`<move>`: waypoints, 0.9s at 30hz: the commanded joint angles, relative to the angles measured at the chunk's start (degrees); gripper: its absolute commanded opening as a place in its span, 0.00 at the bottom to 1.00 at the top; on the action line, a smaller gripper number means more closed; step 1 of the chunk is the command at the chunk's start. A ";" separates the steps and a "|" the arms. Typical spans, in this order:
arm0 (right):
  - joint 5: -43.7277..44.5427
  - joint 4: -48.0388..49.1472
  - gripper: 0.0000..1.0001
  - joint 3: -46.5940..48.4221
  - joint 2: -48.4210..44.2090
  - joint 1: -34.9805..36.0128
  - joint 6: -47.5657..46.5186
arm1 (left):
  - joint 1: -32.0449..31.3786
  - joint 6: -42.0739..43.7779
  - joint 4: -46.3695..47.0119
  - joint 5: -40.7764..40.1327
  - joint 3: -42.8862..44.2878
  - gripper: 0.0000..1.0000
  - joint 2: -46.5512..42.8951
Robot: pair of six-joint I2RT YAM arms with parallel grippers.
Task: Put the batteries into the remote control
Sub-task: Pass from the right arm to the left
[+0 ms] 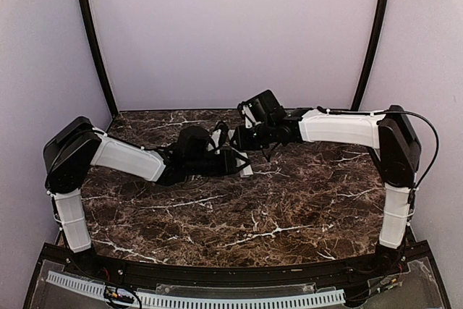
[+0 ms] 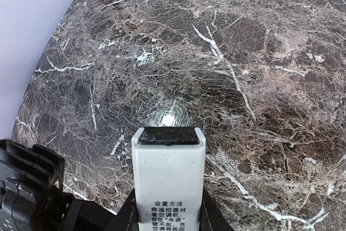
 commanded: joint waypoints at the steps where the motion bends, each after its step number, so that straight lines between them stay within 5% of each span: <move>1: -0.29 2.37 0.00 2.25 -0.75 0.88 0.53 | 0.33 0.35 -1.92 -0.47 1.43 0.42 0.54; 17: -0.31 2.32 0.00 2.12 -0.36 1.68 0.59 | 0.66 0.98 -2.02 0.49 1.08 0.00 0.68; 22: 0.27 0.49 0.34 2.59 -2.55 1.26 -0.87 | 0.70 4.55 -6.02 -1.95 1.37 0.00 -0.22; 27: -0.86 -1.69 0.49 3.48 -6.99 0.05 -2.89 | 0.62 11.54 -13.52 -8.62 2.34 0.00 -2.37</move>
